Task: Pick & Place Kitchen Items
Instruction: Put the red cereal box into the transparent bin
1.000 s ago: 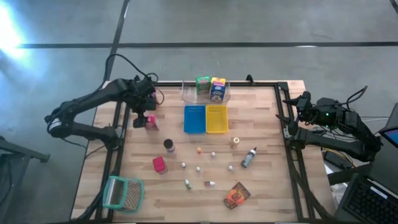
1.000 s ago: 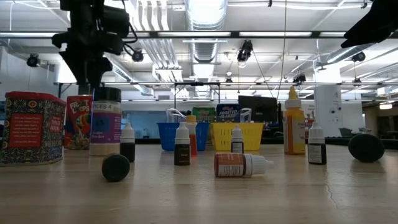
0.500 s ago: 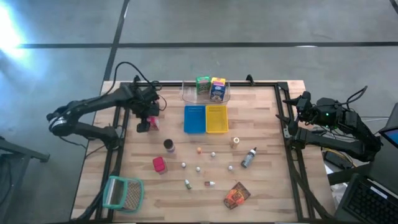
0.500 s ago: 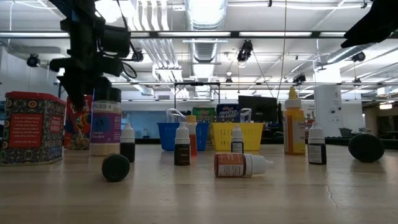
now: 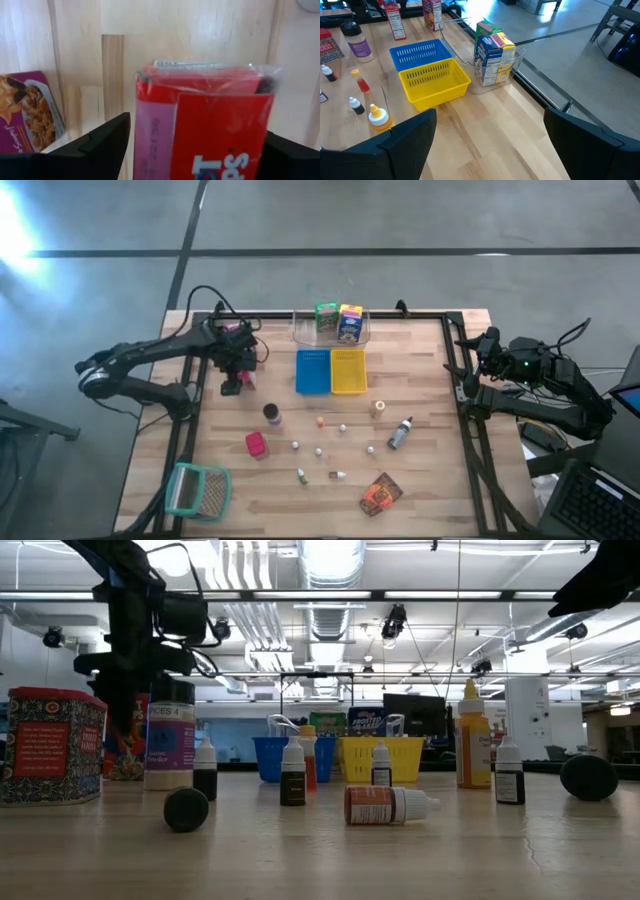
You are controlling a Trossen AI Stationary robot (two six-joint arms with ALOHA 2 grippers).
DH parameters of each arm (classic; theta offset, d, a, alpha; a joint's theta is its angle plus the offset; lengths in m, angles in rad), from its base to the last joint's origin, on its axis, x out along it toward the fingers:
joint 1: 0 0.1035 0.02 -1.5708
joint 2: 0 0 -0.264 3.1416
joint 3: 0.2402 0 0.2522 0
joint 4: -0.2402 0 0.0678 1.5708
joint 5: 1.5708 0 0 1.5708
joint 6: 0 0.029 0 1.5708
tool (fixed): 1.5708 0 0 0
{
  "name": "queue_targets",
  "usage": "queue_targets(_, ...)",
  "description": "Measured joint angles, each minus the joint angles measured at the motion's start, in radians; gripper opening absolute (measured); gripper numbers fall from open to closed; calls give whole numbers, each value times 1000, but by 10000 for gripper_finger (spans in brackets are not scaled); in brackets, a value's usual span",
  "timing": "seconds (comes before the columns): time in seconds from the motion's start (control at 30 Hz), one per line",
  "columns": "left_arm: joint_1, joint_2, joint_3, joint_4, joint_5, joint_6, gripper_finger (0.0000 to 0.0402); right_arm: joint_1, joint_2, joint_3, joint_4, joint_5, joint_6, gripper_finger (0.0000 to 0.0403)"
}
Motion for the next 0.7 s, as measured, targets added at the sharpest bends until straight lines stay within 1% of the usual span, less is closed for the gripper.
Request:
queue_targets(0.2, 0, 0, 0, 24, 0, 6, 286, 0, 0, 0, 0, 0, 0, 363)
queue_targets(0.53, 0, 0, 4, 0, 0, -7, 206, 0, 0, 0, 0, 0, 0, 363)
queue_targets(0.7, 0, -3, 28, -19, 2, -45, 175, 0, 0, 0, 0, 0, 0, 363)
